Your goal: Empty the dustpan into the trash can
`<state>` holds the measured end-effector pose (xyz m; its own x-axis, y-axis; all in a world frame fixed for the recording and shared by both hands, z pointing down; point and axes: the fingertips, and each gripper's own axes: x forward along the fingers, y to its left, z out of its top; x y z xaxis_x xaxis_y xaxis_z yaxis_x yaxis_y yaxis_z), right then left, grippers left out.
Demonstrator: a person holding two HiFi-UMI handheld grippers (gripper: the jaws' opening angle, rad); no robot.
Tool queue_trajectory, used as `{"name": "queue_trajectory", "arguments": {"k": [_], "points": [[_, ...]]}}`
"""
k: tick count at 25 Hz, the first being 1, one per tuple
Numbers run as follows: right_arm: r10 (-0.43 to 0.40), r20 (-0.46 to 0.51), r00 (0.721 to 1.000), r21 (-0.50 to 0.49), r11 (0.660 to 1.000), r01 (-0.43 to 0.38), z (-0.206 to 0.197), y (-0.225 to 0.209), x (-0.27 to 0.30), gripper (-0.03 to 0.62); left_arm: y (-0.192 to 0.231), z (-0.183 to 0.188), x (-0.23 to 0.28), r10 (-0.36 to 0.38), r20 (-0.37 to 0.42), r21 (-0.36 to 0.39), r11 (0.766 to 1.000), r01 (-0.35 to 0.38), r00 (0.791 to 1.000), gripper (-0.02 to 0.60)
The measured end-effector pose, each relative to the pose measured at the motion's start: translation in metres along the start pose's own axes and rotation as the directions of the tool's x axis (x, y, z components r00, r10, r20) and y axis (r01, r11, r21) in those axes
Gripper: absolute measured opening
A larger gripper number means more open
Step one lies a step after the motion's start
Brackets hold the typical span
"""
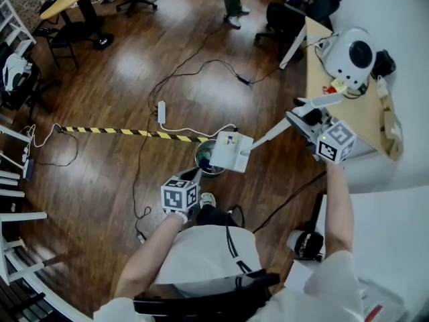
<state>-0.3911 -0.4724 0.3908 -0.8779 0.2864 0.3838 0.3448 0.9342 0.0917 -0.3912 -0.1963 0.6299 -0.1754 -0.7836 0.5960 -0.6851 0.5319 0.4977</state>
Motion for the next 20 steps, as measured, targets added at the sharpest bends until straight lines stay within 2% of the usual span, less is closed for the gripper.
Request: {"name": "queue_trajectory", "arguments": {"k": [6,11,20], "points": [[0.06,-0.01,0.998,-0.09,0.994,-0.061,-0.006,0.031,0.007,0.224,0.008,-0.005,0.003,0.02,-0.008,-0.029,0.999,-0.02,1.0,-0.005],[0.124,-0.096,0.988,-0.212,0.967,-0.142,-0.015,0.071,0.0,0.221,0.01,-0.009,0.001,0.024,-0.009,-0.036,0.999,-0.024,1.0,-0.005],[0.127,-0.212,0.969,-0.288,0.939,-0.186,-0.018,0.112,0.001,0.218,0.004,-0.02,-0.015,0.0,0.006,-0.03,1.0,0.0,1.0,-0.005]]}}
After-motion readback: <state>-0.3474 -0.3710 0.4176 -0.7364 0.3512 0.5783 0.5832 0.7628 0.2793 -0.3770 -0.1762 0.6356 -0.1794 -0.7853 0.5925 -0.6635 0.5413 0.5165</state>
